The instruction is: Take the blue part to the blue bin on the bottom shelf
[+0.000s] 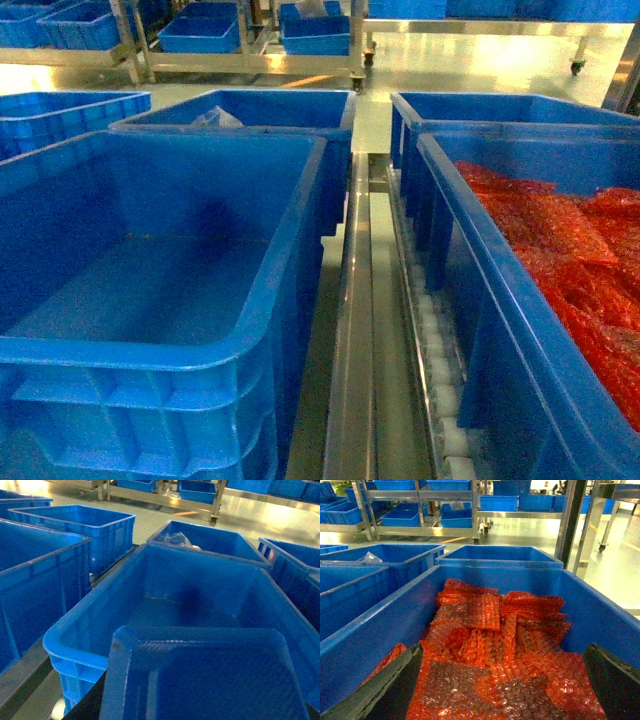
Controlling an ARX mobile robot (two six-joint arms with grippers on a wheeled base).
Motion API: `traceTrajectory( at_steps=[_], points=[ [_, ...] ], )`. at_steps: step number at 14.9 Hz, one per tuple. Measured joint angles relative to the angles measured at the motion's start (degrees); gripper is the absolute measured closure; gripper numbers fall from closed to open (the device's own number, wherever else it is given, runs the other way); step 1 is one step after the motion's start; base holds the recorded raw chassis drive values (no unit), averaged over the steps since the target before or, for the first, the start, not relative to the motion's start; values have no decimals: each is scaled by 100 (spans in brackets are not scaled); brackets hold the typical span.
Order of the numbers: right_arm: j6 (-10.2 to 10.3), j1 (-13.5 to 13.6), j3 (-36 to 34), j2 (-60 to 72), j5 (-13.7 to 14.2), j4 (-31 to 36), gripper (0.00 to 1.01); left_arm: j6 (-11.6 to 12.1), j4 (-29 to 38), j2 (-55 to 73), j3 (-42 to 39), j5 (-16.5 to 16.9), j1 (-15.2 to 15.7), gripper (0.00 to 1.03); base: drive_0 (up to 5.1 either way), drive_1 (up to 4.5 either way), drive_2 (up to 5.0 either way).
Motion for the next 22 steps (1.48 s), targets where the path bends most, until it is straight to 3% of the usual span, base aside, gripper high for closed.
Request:
traceTrajectory(
  at_steps=[18, 19, 21, 22],
  points=[
    [0, 0, 0, 0, 0, 0, 3, 0, 0, 0, 0, 0, 0, 60, 0, 0, 0],
    [0, 0, 0, 0, 0, 0, 3, 166, 275, -11, -66, -79, -22, 60, 0, 0, 0],
    [0, 0, 0, 0, 0, 0, 3, 809, 793, 136, -101, -136, -168, 60, 0, 0, 0],
    [0, 0, 0, 0, 0, 0, 3, 935, 1108, 503, -79, -68, -310, 60, 0, 0, 0]
  ],
)
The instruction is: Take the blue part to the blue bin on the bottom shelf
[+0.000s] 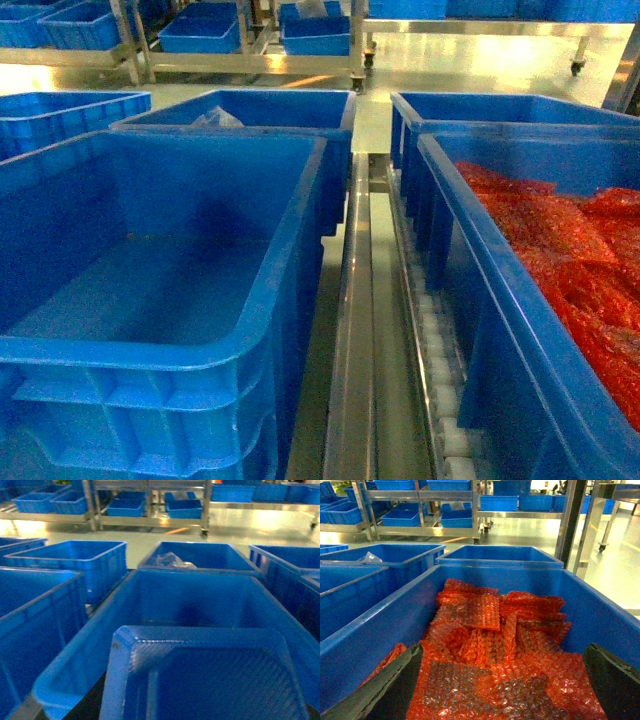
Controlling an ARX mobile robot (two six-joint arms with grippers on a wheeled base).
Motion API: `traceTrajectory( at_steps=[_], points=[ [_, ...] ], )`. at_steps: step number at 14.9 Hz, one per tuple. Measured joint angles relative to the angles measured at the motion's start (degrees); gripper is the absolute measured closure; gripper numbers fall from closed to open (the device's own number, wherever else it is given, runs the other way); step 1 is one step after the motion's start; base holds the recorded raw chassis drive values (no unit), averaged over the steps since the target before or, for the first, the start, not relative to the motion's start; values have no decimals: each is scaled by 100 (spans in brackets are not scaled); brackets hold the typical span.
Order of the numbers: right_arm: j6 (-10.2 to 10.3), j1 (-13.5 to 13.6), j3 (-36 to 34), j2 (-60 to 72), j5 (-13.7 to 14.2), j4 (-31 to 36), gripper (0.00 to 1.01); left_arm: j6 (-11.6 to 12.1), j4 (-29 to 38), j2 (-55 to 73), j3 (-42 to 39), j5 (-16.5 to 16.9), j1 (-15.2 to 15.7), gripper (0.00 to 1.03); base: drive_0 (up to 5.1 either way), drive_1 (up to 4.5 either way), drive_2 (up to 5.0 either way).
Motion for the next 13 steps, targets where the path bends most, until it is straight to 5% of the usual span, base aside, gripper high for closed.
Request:
traceTrajectory(
  at_steps=[3, 5, 7, 8, 9, 13],
  points=[
    [0, 0, 0, 0, -2, 0, 3, -33, 1790, 2369, 697, 1314, 205, 60, 0, 0, 0],
    [0, 0, 0, 0, -2, 0, 3, -356, 2208, 4284, 1574, 2033, 315, 60, 0, 0, 0],
    [0, 0, 0, 0, 0, 0, 3, -498, 2168, 5224, 1821, 1934, 245, 37, 0, 0, 0],
    [0, 0, 0, 0, 0, 0, 3, -522, 2249, 5112, 1832, 1910, 247, 12, 0, 0, 0],
    [0, 0, 0, 0, 0, -7, 3, -177, 4079, 5073, 1130, 824, 297, 28, 0, 0, 0],
    [0, 0, 0, 0, 0, 0, 3, -28, 4376, 4065, 50, 1137, 876, 73, 0, 0, 0]
  ],
)
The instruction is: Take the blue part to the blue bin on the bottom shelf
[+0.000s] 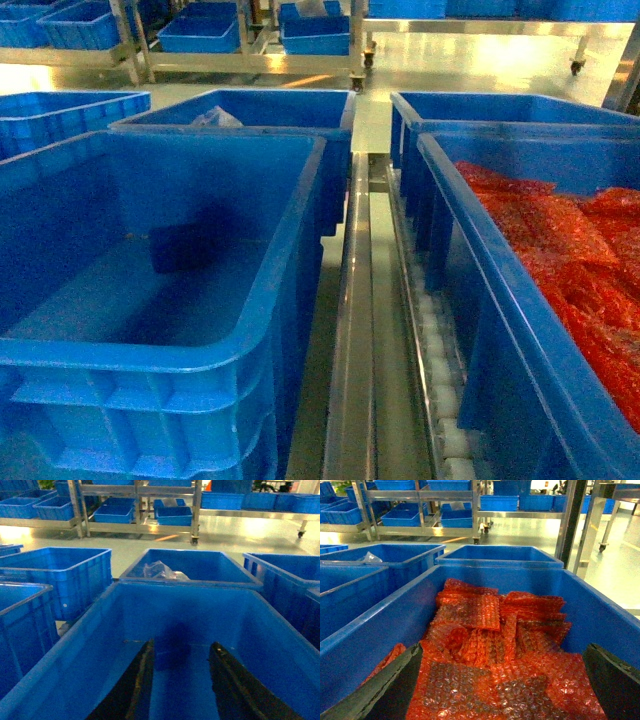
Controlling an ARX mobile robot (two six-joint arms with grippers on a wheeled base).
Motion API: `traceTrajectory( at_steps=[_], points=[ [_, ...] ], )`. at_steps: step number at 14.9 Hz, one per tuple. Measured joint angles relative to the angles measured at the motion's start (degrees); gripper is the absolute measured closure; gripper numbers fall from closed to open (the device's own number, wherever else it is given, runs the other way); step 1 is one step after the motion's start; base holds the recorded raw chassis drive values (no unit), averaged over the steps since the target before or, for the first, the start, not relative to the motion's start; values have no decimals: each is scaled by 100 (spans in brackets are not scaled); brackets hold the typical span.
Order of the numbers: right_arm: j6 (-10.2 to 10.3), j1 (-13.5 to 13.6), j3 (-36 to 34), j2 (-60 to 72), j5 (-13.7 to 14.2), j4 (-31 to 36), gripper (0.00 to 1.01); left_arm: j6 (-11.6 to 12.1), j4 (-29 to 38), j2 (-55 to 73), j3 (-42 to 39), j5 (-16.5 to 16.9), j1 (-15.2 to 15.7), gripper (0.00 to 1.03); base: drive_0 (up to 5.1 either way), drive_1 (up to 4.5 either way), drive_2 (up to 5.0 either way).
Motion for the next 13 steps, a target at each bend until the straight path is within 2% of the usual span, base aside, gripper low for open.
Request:
traceTrajectory(
  at_steps=[3, 7, 8, 9, 10, 12, 13],
  points=[
    [0, 0, 0, 0, 0, 0, 3, -2, -199, -555, -439, 254, 258, 102, 0, 0, 0],
    [0, 0, 0, 0, 0, 0, 3, 2, -664, -1478, -870, 560, 546, 101, 0, 0, 0],
    [0, 0, 0, 0, 0, 0, 3, 4, -826, -1694, -944, 796, 717, 101, 0, 0, 0],
    [0, 0, 0, 0, -2, 4, 3, 4, -977, -1928, -1027, 1034, 1029, 101, 0, 0, 0],
    [0, 0, 0, 0, 2, -2, 3, 2, -1093, -2098, -1071, 1001, 1110, 101, 0, 0, 0],
    [0, 0, 0, 0, 0, 0, 3, 4, -966, -2295, -1318, 1091, 1062, 101, 0, 0, 0],
    [0, 0, 0, 0, 0, 0, 3, 4, -1246, -2452, -1346, 1086, 1062, 101, 0, 0, 0]
  ],
)
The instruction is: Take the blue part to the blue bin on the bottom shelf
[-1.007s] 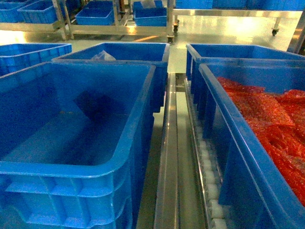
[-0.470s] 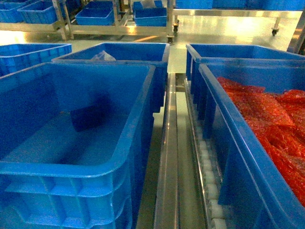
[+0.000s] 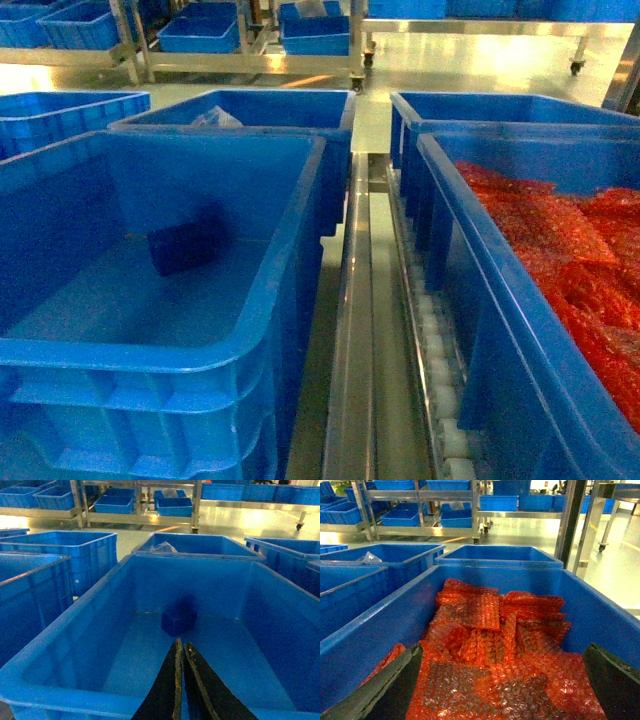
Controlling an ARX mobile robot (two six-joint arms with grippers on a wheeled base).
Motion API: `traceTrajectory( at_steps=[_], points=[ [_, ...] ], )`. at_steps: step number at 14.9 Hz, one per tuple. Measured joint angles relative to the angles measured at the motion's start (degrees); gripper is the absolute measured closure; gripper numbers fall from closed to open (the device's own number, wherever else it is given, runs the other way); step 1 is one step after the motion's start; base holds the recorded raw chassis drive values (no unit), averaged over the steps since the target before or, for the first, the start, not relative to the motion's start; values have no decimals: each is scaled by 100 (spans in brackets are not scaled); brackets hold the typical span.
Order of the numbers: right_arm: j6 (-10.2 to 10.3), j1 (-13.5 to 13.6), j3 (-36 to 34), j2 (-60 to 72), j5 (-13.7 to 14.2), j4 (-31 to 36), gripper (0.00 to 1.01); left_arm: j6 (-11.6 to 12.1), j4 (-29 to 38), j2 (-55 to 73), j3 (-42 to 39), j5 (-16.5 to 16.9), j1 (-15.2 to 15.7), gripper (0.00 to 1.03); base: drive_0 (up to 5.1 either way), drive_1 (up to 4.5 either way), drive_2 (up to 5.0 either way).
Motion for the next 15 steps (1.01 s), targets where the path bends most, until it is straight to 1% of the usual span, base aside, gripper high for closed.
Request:
traceTrajectory(
  at_steps=[3, 8, 15],
  points=[
    [0, 0, 0, 0, 0, 0, 3, 0, -527, -750, 0, 2, 0, 101, 0, 0, 0],
    [0, 0, 0, 0, 0, 0, 3, 0, -1401, -1620, -2, 2, 0, 101, 0, 0, 0],
    [0, 0, 0, 0, 0, 0, 3, 2, -2225, -2441, -2, 2, 0, 101, 0, 0, 0]
  ],
)
